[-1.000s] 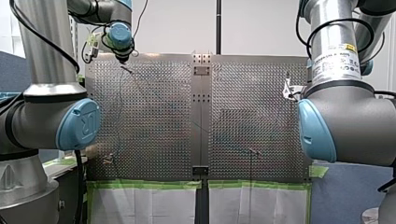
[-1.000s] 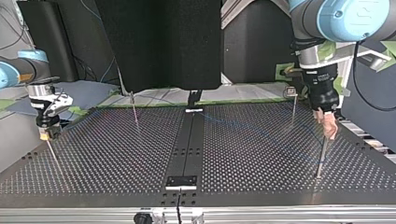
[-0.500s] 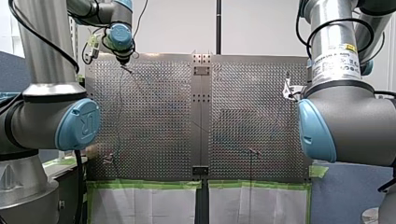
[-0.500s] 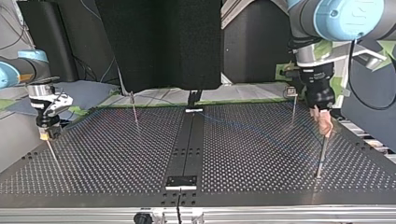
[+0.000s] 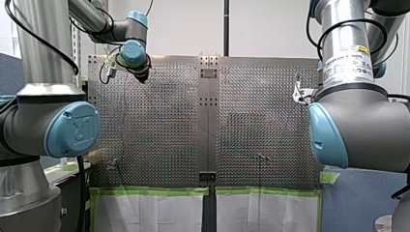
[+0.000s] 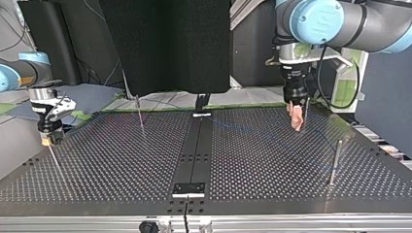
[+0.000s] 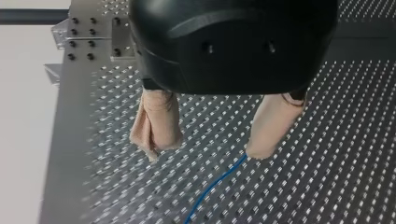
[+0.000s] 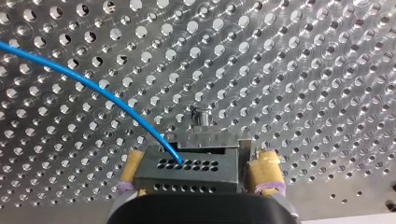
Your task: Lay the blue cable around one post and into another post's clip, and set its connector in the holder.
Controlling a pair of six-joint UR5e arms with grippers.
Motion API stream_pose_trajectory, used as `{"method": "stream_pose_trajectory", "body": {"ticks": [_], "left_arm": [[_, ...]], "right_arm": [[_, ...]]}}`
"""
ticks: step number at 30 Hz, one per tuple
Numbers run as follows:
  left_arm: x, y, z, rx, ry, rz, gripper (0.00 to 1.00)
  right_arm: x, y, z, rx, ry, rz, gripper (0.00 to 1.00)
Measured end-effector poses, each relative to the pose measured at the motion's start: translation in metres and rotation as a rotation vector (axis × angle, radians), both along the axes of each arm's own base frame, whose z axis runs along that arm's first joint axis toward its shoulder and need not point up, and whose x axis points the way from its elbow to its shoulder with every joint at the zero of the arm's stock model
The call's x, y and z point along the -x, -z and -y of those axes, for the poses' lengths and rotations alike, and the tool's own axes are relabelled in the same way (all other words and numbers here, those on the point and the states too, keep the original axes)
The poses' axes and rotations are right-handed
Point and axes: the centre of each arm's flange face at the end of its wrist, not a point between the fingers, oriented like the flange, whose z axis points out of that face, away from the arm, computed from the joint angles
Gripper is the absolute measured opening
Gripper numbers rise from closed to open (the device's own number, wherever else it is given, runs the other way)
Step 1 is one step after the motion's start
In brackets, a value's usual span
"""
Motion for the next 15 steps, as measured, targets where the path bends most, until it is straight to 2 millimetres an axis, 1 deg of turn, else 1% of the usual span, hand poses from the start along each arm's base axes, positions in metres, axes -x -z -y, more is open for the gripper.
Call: {"method": "stream_pose_trajectory", "body": {"ticks": [5,9,15], "left_arm": [[-0.004,0.021,0.019,0.026,-0.001,-0.001,1.00],[-0.004,0.039,0.031,0.036,-0.002,-0.010,1.00],[0.007,0.082,0.049,0.044,-0.007,-0.051,1.00]], "right_arm": [[0.000,0.000,0.000,0.000,0.000,0.000,1.00],[0.000,0.000,0.000,0.000,0.000,0.000,1.00],[0.000,0.000,0.000,0.000,0.000,0.000,1.00]]}}
